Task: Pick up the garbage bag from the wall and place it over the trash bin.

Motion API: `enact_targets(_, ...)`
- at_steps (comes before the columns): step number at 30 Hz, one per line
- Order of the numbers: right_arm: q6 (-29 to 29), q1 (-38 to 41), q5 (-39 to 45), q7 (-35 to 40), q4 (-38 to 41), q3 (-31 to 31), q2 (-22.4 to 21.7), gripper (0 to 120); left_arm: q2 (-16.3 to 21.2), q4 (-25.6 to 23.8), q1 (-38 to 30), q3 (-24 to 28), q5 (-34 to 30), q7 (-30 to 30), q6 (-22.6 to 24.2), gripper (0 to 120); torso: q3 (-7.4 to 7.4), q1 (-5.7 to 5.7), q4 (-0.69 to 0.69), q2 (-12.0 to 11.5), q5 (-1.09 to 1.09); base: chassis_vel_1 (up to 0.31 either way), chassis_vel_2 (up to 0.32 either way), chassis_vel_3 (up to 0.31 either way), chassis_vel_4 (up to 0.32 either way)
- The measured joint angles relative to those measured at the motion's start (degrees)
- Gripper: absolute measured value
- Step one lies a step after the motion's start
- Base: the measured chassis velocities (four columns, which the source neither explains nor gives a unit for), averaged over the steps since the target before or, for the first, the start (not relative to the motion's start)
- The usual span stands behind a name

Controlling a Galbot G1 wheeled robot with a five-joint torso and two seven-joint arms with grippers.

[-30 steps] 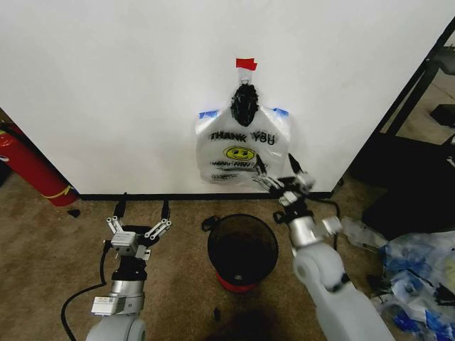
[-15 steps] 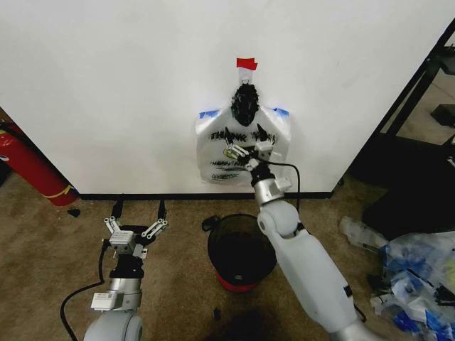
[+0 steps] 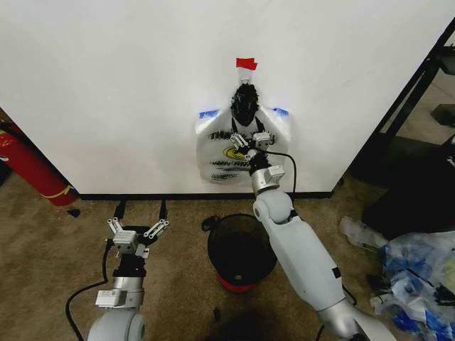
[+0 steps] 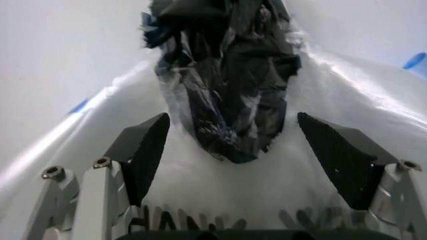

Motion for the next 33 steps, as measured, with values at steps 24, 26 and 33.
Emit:
enact_targets(24,-0.1,0.2,1.3,-1.3,0.5,0.3,-0.2,29,-0.6,-0.3,0.7,0.1,0.4,-0.1,-0.4,100,0.00,0.00,0.00,0.0,0.00,0.000,0.000,0.000,0.000)
enact_targets(26,-0.1,0.0,1.4,-1.3,0.7,0.3,-0.3,29,-0.7,-0.3,0.7,0.1,0.4,-0.1,-0.5,100,0.00,0.00,0.00,0.0,0.00,0.000,0.000,0.000,0.000)
enact_targets(33,-0.1,-0.6,1.5,-1.8,1.5,0.3,-0.7,29,-0.8,-0.5,0.8,0.1,0.7,-0.1,-0.5,100,0.00,0.00,0.00,0.0,0.00,0.000,0.000,0.000,0.000)
